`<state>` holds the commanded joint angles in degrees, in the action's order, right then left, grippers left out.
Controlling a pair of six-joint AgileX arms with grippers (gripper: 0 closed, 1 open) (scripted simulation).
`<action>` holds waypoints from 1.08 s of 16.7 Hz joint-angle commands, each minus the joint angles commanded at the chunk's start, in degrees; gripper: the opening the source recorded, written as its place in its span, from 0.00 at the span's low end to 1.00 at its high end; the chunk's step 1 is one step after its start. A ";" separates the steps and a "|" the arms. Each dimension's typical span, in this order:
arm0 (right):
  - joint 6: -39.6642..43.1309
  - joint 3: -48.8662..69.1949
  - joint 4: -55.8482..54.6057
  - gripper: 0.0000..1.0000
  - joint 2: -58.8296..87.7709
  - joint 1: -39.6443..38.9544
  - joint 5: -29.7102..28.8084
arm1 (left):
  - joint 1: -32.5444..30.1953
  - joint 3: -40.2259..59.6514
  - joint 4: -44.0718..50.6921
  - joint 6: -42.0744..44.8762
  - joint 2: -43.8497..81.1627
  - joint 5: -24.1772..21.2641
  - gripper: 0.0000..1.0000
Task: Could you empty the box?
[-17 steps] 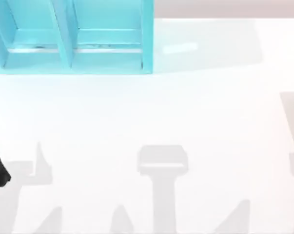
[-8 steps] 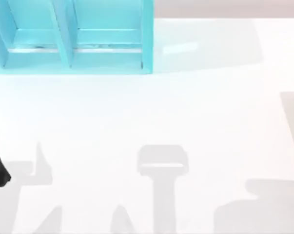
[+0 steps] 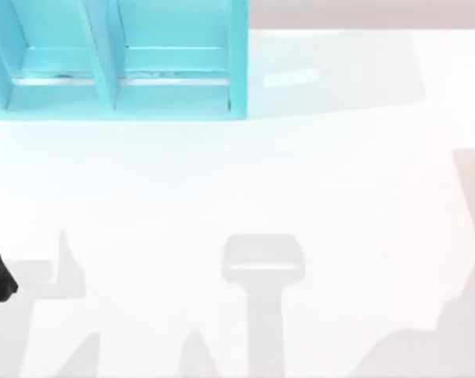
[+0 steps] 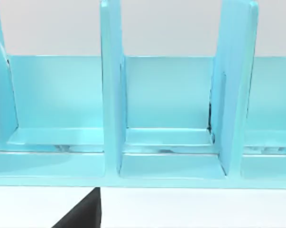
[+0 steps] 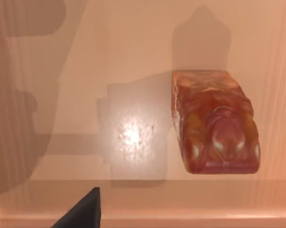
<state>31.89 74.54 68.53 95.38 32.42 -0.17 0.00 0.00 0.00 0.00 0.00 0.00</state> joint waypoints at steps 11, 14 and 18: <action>1.94 -1.50 -7.58 1.00 6.72 1.21 0.70 | 0.00 0.00 0.00 0.00 0.00 0.00 1.00; 2.25 -5.49 -13.05 1.00 9.36 1.12 1.01 | 0.00 0.00 0.00 0.00 0.00 0.00 1.00; 1.37 -10.71 -18.67 1.00 8.82 0.84 0.50 | 0.00 0.00 0.00 0.00 0.00 0.00 1.00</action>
<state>33.26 63.83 49.86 104.20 33.27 0.33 0.00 0.00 0.00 0.00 0.00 0.00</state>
